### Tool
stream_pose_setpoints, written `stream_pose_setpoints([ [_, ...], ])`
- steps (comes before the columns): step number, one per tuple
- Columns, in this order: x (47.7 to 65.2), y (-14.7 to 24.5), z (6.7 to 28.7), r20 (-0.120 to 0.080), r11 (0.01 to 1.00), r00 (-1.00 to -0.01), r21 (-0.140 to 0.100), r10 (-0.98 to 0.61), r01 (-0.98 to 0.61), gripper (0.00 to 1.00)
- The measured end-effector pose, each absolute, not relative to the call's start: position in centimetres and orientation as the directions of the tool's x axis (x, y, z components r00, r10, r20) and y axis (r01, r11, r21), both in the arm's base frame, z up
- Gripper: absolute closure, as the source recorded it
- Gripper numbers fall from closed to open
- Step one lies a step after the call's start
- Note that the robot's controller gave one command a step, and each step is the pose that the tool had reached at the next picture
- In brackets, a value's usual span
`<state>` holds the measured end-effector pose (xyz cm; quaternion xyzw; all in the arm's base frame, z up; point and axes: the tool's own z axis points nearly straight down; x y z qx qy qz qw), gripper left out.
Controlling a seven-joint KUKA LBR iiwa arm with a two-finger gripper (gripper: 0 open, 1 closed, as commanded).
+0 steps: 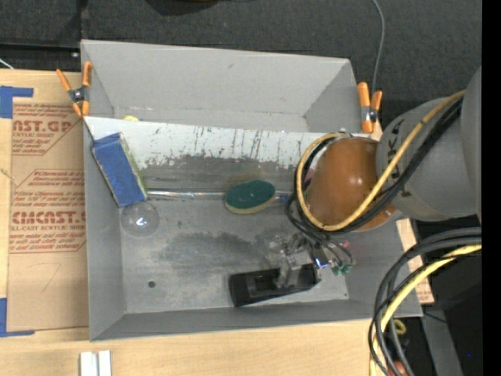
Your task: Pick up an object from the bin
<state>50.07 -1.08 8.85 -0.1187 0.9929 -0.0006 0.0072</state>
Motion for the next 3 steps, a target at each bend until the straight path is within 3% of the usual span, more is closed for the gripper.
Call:
stream_pose_setpoints([
  [1, 49.8, 0.6, 9.2, -0.032, 0.85, -0.85, -0.013, -0.526, -0.526, 1.0],
  [2, 50.1, 4.4, 7.5, -0.036, 0.948, -0.948, -0.008, -0.317, -0.317, 0.0],
  [3, 50.0, 4.3, 7.5, -0.035, 0.949, -0.948, -0.008, -0.316, -0.316, 0.0],
])
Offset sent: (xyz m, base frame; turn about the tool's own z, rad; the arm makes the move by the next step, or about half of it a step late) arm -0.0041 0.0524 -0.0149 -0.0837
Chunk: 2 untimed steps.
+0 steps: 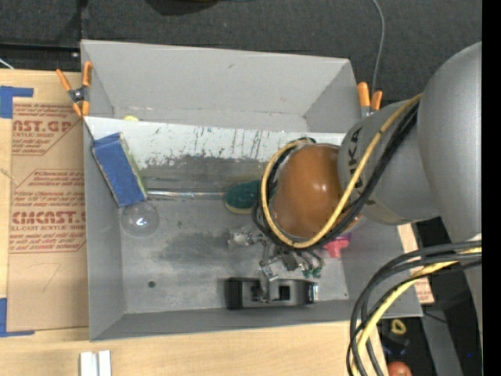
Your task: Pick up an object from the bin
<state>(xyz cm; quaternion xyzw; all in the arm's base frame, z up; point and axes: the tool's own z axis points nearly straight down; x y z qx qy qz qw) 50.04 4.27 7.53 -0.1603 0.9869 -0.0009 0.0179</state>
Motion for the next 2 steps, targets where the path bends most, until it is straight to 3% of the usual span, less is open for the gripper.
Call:
stream_pose_setpoints([
  [1, 49.8, 2.4, 7.3, -0.037, 0.722, -0.721, -0.024, -0.692, -0.692, 0.0],
  [2, 49.0, 0.5, 7.3, -0.013, 0.576, -0.576, -0.031, -0.817, -0.817, 1.0],
])
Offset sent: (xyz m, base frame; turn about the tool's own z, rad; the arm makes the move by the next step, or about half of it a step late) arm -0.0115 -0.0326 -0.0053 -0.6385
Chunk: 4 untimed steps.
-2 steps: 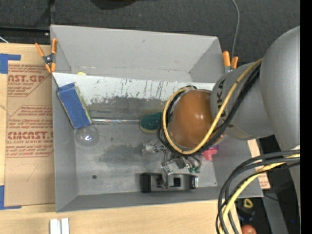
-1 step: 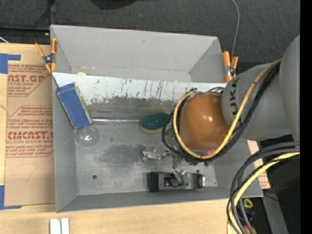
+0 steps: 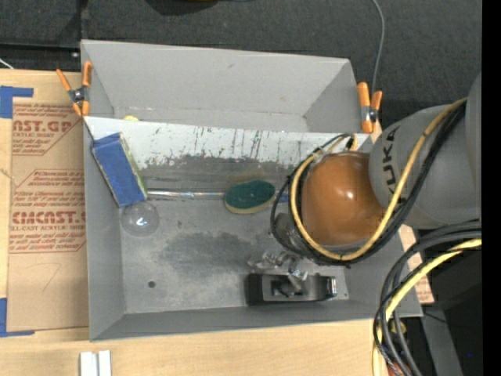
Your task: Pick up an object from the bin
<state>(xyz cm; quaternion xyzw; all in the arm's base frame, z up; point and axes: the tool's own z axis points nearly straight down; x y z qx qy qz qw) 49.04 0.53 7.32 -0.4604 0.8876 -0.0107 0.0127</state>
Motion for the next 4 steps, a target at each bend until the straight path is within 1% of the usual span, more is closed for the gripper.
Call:
stream_pose_setpoints([
  [2, 49.05, 0.53, 7.32, -0.013, 0.576, -0.575, -0.031, -0.818, -0.817, 1.0],
  [3, 49.2, 1.21, 7.14, -0.035, 0.573, -0.572, -0.034, -0.819, -0.819, 0.0],
  [4, 49.07, 0.51, 7.32, -0.013, 0.576, -0.576, -0.032, -0.818, -0.817, 1.0],
])
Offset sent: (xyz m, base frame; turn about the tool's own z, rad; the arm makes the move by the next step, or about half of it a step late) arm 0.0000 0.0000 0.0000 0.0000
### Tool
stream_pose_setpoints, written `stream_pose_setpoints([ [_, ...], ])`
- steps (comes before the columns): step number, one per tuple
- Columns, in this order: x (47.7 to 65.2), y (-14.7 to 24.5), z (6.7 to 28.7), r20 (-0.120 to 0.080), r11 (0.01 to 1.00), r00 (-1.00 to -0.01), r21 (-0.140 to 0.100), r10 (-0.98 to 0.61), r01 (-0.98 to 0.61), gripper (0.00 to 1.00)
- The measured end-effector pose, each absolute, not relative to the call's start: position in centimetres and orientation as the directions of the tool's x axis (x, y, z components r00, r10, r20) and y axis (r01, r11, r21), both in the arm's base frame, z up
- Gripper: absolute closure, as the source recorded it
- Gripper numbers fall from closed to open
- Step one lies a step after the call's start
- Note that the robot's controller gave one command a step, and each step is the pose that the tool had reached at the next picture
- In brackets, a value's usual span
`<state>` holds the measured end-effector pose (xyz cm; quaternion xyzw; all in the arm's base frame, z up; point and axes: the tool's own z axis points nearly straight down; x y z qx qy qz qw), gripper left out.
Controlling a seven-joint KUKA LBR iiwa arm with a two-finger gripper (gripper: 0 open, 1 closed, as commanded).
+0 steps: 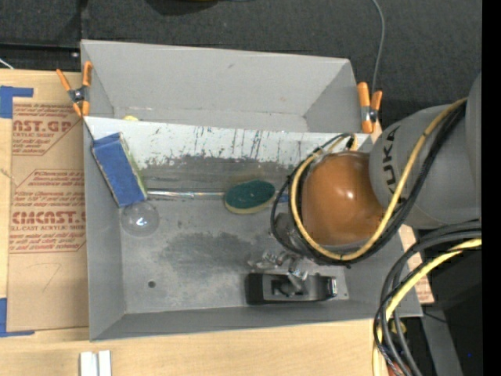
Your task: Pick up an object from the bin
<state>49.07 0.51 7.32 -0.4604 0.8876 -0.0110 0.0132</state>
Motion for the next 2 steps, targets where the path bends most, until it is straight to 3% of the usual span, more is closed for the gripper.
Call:
stream_pose_setpoints([
  [2, 49.08, 0.49, 7.32, -0.013, 0.576, -0.575, -0.032, -0.818, -0.817, 1.0],
])
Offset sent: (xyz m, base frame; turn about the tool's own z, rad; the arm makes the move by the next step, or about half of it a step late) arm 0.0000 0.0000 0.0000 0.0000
